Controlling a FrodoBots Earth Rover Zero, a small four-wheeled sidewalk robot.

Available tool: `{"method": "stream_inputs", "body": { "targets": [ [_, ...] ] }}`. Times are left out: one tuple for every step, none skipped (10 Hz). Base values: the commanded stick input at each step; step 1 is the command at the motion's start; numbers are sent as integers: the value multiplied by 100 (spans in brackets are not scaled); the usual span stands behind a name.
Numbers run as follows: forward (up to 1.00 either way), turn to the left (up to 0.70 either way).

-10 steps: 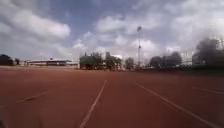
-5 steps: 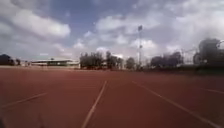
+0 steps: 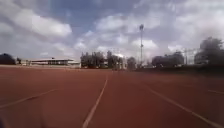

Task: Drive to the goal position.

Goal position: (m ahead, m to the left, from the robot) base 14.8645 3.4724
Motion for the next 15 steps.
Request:
{"method": "stream_inputs", "body": {
  "targets": [
    [70, 0],
    [70, 0],
    [70, 0],
    [70, 0],
    [70, 0],
    [70, 0],
    [70, 0],
    [70, 0],
    [70, 0],
    [70, 0],
    [70, 0],
    [70, 0],
    [70, 0],
    [70, 0],
    [70, 0]
  ]
}}
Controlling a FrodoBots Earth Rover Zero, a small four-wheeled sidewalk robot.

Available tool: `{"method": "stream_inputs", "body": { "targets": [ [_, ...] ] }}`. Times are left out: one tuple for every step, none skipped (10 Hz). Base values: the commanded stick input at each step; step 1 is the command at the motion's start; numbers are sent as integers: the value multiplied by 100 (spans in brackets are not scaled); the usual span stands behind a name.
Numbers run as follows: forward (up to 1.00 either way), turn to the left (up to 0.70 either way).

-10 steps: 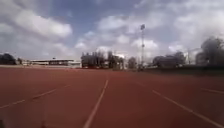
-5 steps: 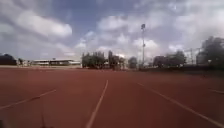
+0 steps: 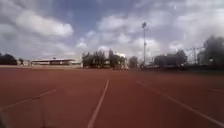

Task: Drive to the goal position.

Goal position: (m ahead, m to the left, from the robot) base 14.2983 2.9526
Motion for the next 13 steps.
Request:
{"method": "stream_inputs", "body": {
  "targets": [
    [70, 0],
    [70, 0],
    [70, 0],
    [70, 0],
    [70, 0],
    [70, 0],
    [70, 0],
    [70, 0],
    [70, 0],
    [70, 0],
    [70, 0],
    [70, 0],
    [70, 0]
  ]
}}
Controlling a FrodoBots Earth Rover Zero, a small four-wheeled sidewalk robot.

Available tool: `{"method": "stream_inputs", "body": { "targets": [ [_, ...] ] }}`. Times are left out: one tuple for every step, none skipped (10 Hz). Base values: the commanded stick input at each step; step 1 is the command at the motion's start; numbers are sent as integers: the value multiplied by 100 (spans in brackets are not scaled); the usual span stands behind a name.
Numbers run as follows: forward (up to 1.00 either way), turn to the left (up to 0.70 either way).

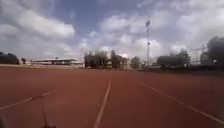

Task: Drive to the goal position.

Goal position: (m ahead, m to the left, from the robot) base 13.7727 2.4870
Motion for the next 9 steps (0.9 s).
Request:
{"method": "stream_inputs", "body": {
  "targets": [
    [70, 0],
    [70, 0],
    [70, 0],
    [70, 0],
    [70, 0],
    [70, 0],
    [70, 0],
    [70, 0],
    [70, 0]
  ]
}}
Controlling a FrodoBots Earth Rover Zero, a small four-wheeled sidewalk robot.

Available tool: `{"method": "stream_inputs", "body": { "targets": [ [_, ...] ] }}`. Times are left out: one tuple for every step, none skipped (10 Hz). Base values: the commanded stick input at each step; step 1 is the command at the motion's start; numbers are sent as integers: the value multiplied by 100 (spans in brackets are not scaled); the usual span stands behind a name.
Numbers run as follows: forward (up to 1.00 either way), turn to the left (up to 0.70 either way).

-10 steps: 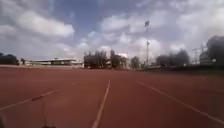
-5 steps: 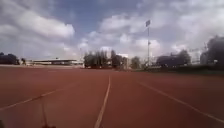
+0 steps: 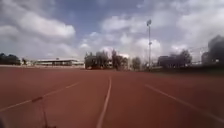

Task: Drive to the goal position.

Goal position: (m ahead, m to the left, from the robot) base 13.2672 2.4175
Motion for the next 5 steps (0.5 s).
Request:
{"method": "stream_inputs", "body": {
  "targets": [
    [70, 0],
    [70, 0],
    [70, 0],
    [70, 0],
    [70, 0]
  ]
}}
